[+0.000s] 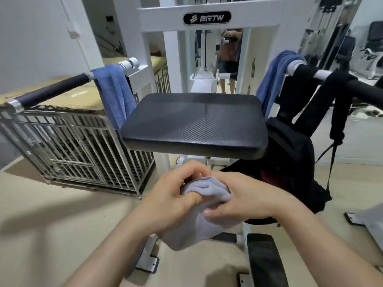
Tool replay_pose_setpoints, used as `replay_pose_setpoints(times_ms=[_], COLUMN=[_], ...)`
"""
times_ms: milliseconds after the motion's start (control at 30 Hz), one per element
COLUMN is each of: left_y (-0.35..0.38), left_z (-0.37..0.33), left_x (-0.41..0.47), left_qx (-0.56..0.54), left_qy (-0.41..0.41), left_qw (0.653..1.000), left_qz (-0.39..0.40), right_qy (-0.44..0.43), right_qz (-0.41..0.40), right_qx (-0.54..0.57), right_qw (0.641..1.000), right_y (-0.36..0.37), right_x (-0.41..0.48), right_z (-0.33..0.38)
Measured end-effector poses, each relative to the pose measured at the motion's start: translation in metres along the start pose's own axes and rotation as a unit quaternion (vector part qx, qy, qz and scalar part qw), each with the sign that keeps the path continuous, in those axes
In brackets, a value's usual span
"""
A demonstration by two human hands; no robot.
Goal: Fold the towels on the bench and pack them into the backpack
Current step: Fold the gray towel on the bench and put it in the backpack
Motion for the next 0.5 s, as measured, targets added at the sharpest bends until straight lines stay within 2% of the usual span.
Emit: replay_pose_setpoints(times_ms=[100, 200, 300, 400, 500], left_y=[0.039, 0.104, 0.164, 0.198, 0.221], left_z=[0.031, 0.096, 0.166, 0.208, 0.228], left_x=[0.004, -0.003, -0.009, -0.001, 0.017], left_qx=[-0.024, 0.088, 0.222, 0.341, 0.436], left_qy=[-0.058, -0.123, -0.186, -0.231, -0.233], left_qw=[0.998, 0.982, 0.934, 0.878, 0.827], left_qz=[0.011, 0.114, 0.209, 0.244, 0.268], right_qy=[0.066, 0.151, 0.203, 0.214, 0.209], right_qz=[0.011, -0.03, -0.11, -0.137, -0.144], right_qx=[0.039, 0.012, 0.031, 0.027, 0.035], right_qw=[0.997, 0.988, 0.972, 0.967, 0.967], right_y=[-0.002, -0.018, -0.046, -0.068, -0.076], right_x=[-0.003, -0.016, -0.027, -0.031, -0.021], right_z=[-0.056, -0.12, -0.178, -0.22, -0.257])
Point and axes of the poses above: each hand's wrist, its own x-axis towards the middle knuckle, its own y-axis out of the palm, z = x × y, the point moved 6 cm from there along x, towards the middle knuckle, and after that the axes turned 9 degrees about y, right-handed, at the moved point
